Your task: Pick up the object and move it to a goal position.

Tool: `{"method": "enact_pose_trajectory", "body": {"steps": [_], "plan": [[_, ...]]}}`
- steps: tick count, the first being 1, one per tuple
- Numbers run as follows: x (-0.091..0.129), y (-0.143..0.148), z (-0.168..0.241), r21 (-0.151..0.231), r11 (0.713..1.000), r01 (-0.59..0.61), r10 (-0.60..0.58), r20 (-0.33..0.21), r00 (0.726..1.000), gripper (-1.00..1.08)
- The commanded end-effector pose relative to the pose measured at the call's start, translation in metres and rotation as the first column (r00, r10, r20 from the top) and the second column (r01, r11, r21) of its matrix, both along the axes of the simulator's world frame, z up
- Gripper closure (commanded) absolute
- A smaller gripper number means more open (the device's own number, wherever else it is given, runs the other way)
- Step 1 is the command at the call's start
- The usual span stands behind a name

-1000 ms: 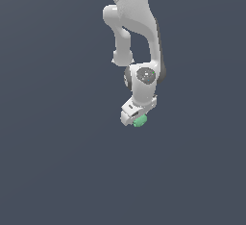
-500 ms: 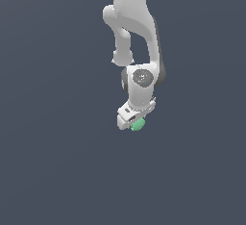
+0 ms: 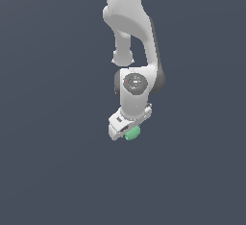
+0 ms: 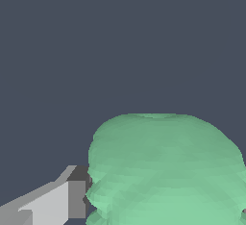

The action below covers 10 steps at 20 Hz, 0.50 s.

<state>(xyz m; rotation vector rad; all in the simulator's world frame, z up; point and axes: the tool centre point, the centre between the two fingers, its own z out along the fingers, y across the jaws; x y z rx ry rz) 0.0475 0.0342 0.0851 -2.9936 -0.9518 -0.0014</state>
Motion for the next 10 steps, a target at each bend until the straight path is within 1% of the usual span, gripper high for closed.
{"method": "enact_pose_trajectory", "body": {"steps": [1, 5, 10], "plan": [[0.014, -0.007, 0.007, 0.000, 1.000, -0.001, 0.001, 0.000, 1.000, 1.08], [0.032, -0.016, 0.015, 0.000, 1.000, -0.001, 0.001, -0.001, 1.000, 1.08], [0.046, -0.022, 0.021, 0.000, 1.000, -0.001, 0.001, -0.001, 1.000, 1.08]]}}
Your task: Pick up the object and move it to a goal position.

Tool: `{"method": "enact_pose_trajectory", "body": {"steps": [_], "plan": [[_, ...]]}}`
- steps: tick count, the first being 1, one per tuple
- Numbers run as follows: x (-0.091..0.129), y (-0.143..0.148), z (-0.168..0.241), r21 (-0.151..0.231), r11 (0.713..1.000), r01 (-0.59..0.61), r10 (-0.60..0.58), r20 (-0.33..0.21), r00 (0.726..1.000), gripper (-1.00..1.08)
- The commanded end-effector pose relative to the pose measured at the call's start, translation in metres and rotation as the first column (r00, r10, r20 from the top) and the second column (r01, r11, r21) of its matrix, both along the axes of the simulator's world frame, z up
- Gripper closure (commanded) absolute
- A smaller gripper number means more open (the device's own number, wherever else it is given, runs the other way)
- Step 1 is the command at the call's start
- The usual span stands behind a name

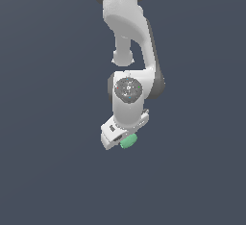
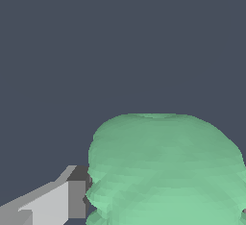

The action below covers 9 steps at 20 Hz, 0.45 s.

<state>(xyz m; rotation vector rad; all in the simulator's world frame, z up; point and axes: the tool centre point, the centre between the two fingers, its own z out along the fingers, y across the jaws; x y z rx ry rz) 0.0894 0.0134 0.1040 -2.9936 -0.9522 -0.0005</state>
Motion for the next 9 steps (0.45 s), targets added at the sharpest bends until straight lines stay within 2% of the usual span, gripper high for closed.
{"method": "enact_pose_trajectory", "body": {"steps": [1, 9], "plan": [[0.0063, -0.0026, 0.0027, 0.000, 1.000, -0.001, 0.001, 0.000, 1.000, 1.08], [0.0137, -0.0058, 0.0057, 0.000, 1.000, -0.001, 0.001, 0.000, 1.000, 1.08]]}}
